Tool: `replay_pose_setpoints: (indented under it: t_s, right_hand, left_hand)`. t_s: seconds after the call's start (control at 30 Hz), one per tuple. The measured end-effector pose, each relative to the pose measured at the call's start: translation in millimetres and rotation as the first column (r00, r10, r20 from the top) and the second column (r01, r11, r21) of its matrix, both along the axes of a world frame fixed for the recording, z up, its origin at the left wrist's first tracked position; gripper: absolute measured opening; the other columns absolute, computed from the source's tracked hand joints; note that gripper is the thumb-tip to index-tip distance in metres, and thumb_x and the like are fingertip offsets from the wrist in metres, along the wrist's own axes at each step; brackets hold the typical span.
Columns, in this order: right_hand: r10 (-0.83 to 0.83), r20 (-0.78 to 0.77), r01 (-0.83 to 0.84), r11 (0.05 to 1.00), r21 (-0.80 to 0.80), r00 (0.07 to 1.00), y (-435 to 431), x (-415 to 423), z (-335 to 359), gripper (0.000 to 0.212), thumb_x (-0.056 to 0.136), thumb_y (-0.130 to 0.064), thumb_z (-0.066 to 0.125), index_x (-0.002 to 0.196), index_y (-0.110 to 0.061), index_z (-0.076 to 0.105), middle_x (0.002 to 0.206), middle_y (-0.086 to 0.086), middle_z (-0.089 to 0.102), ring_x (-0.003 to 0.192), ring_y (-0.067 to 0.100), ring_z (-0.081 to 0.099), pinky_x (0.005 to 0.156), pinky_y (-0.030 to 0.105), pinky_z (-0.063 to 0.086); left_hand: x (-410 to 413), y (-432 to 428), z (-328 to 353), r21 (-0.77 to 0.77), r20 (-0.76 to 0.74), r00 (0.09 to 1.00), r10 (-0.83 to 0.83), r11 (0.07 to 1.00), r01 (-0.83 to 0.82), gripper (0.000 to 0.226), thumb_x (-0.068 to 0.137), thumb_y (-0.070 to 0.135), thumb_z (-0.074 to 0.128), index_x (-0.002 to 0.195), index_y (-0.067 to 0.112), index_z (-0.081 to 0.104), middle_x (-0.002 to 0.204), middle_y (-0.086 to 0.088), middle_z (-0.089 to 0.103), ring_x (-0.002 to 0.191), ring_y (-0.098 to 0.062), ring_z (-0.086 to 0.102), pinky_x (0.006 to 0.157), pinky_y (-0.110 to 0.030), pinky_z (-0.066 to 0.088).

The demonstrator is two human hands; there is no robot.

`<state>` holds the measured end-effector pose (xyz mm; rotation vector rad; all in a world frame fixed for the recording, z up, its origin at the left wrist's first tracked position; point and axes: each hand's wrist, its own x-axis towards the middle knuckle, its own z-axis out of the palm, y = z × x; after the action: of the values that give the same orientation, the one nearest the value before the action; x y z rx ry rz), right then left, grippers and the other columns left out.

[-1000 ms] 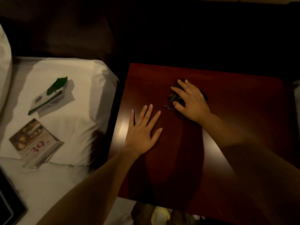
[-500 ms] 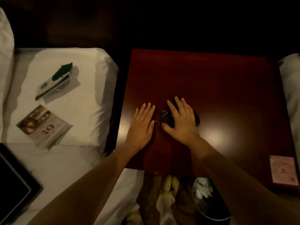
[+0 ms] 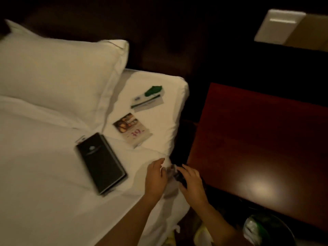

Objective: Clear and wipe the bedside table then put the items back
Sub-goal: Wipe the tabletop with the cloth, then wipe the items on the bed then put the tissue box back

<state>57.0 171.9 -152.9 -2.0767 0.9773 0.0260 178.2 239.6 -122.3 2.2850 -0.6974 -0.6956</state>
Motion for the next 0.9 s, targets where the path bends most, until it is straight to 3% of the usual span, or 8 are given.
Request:
replay_pose_setpoints:
  t_s: [0.13,0.27,0.47,0.57,0.67,0.83,0.9]
  right_hand:
    - [-0.091,0.089,0.075,0.982,0.172,0.992,13.0,48.6,43.6,0.047,0.083,-0.004,0.06,0.128,-0.014,0.051,0.133,0.011,0.052,0.122,0.028,0.047,0.104,0.034,0.037]
    - [-0.039,0.103,0.019,0.98,0.196,0.994,12.1,102.1,84.5,0.043,0.082,-0.004,0.06,0.124,-0.011,0.053,0.126,0.014,0.056,0.117,0.029,0.052,0.094,0.027,0.037]
    - [-0.006,0.129,-0.023,0.975,0.223,0.992,26.0,163.9,114.8,0.047,0.082,-0.008,0.064,0.127,-0.013,0.05,0.129,0.013,0.056,0.119,0.027,0.051,0.097,0.026,0.036]
    - [-0.007,0.149,-0.028,0.971,0.237,0.989,38.2,186.9,111.9,0.048,0.083,-0.01,0.064,0.128,-0.018,0.05,0.13,0.01,0.054,0.11,0.013,0.048,0.094,0.02,0.033]
    - [0.012,0.15,-0.049,0.969,0.243,0.989,49.7,202.9,105.5,0.048,0.083,-0.012,0.064,0.127,-0.022,0.05,0.13,0.008,0.054,0.106,0.009,0.045,0.092,0.019,0.034]
    - [0.024,0.151,-0.063,0.964,0.26,0.988,66.2,215.2,105.8,0.051,0.085,-0.011,0.062,0.132,-0.018,0.045,0.133,0.009,0.051,0.112,0.009,0.045,0.096,0.019,0.032]
    - [0.094,0.17,-0.131,0.967,0.219,0.981,69.4,219.7,113.0,0.053,0.085,-0.012,0.062,0.134,-0.016,0.042,0.133,0.009,0.051,0.113,0.009,0.044,0.097,0.018,0.032]
  left_hand:
    - [48.6,48.8,25.4,0.036,-0.005,0.964,0.267,0.963,-0.266,0.035,0.089,0.0,0.047,0.122,0.004,0.056,0.122,-0.016,0.059,0.112,-0.029,0.056,0.097,-0.031,0.041]
    - [95.3,90.7,39.6,0.055,0.041,0.895,0.445,0.893,-0.447,0.026,0.086,-0.002,0.052,0.11,-0.004,0.061,0.111,-0.025,0.059,0.106,-0.037,0.056,0.086,-0.033,0.043]
    - [143.8,127.0,33.6,0.251,0.026,0.774,0.633,0.745,-0.618,0.048,0.089,0.017,0.055,0.129,-0.006,0.041,0.126,-0.029,0.046,0.119,-0.041,0.045,0.097,-0.045,0.04]
    - [162.3,130.1,17.4,0.304,-0.141,0.762,0.632,0.76,-0.575,0.056,0.09,0.034,0.055,0.125,-0.009,0.043,0.126,-0.03,0.05,0.116,-0.041,0.05,0.096,-0.043,0.045]
    - [174.5,128.9,7.4,0.241,-0.333,0.688,0.645,0.764,-0.599,0.058,0.087,0.034,0.062,0.123,-0.006,0.045,0.126,-0.025,0.055,0.112,-0.038,0.057,0.091,-0.038,0.049]
    - [177.6,135.5,5.6,0.132,-0.731,0.335,0.594,0.605,-0.785,0.056,0.075,0.026,0.075,0.121,0.003,0.053,0.113,-0.019,0.066,0.094,-0.032,0.067,0.082,-0.043,0.057]
    - [173.5,135.1,13.4,0.084,-0.796,0.287,0.532,0.568,-0.819,0.055,0.074,0.027,0.076,0.12,0.01,0.051,0.111,-0.014,0.066,0.095,-0.031,0.068,0.083,-0.046,0.057]
